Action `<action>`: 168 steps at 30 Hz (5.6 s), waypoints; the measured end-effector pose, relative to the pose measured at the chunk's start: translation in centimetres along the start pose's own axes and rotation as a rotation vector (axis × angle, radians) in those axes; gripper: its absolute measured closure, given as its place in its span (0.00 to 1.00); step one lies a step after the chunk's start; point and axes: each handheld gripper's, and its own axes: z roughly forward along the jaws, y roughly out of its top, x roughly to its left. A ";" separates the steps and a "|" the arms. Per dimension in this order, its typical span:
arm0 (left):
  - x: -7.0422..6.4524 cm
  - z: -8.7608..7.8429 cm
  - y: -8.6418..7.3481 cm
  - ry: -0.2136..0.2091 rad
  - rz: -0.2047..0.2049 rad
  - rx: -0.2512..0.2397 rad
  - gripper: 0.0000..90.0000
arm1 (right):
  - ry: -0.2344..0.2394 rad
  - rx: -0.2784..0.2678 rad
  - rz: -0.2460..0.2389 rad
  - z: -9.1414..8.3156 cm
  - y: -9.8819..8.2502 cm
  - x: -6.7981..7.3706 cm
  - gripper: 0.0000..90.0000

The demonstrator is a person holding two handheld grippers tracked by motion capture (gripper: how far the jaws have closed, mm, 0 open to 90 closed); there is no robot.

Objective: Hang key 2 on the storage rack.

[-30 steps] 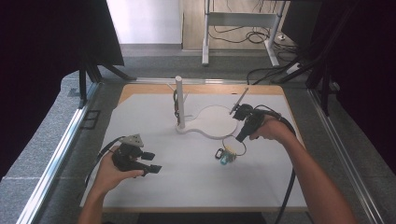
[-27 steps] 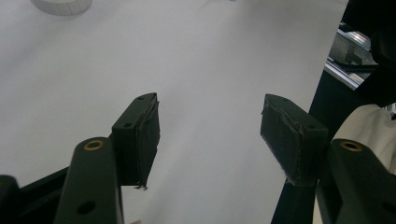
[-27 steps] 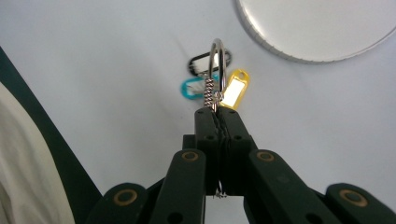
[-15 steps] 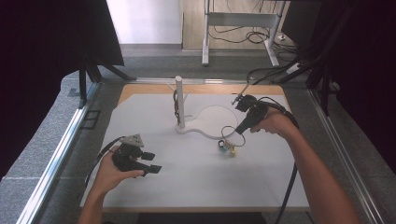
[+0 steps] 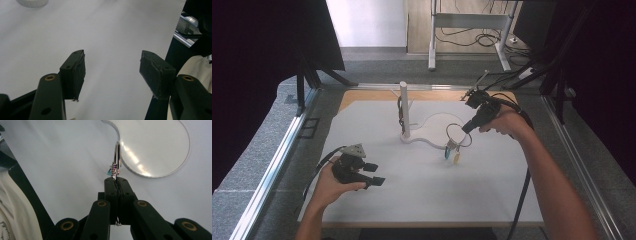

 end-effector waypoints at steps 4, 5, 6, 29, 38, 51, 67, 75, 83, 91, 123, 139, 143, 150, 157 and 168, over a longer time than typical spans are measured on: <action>0.0 0.0 0.0 -0.002 0.004 0.000 0.42 | -0.002 -0.016 -0.006 -0.6 0.7 0.2 0.98; 0.0 0.0 0.0 -0.003 0.002 -0.002 0.42 | -0.001 -0.017 -0.008 -0.7 0.8 0.2 0.98; 0.0 0.0 0.0 -0.004 0.002 -0.001 0.42 | -0.004 -0.018 -0.007 -0.8 1.0 0.2 0.98; 0.1 -0.4 -0.1 -0.010 0.005 -0.008 0.42 | -0.008 -0.011 -0.010 -0.9 4.7 -0.2 0.98; 0.1 -0.3 -0.1 -0.013 0.002 -0.003 0.42 | -0.009 -0.024 0.009 -0.8 5.5 -0.6 0.98; -0.1 -0.5 0.0 -0.031 0.008 -0.022 0.42 | -0.015 -0.040 0.018 -0.6 6.7 -1.3 0.98; -0.1 -0.7 -0.1 -0.023 0.011 -0.021 0.42 | -0.028 -0.055 0.048 0.0 8.4 -2.4 0.98; -0.1 -0.8 -0.1 -0.026 0.012 -0.023 0.42 | -0.030 -0.048 0.043 0.4 9.7 -2.5 0.98; 0.0 -0.9 -0.1 -0.030 0.015 -0.027 0.42 | -0.036 -0.033 0.038 0.9 10.8 -2.5 0.98; 0.0 -1.1 -0.2 -0.031 0.018 -0.029 0.42 | -0.040 -0.016 0.039 1.5 12.0 -2.5 0.98; 0.0 -1.3 -0.4 -0.033 0.018 -0.032 0.42 | -0.064 -0.013 0.012 4.6 15.7 -2.3 0.98; -0.1 -1.3 -0.4 -0.029 0.020 -0.025 0.41 | -0.032 0.002 -0.025 5.8 16.0 -0.6 0.98; -0.1 -1.3 -0.4 -0.029 0.019 -0.027 0.41 | -0.014 0.005 -0.028 6.5 15.8 -0.5 0.98; -0.1 -1.1 -0.4 -0.027 0.022 -0.017 0.41 | 0.010 0.007 -0.037 7.4 15.5 -0.2 0.98; -0.1 -1.1 -0.4 -0.028 0.021 -0.015 0.41 | 0.027 0.008 -0.036 7.8 15.2 0.0 0.99; -0.1 -0.9 -0.5 -0.026 0.013 -0.011 0.41 | 0.045 -0.014 -0.035 6.9 14.1 -0.3 0.92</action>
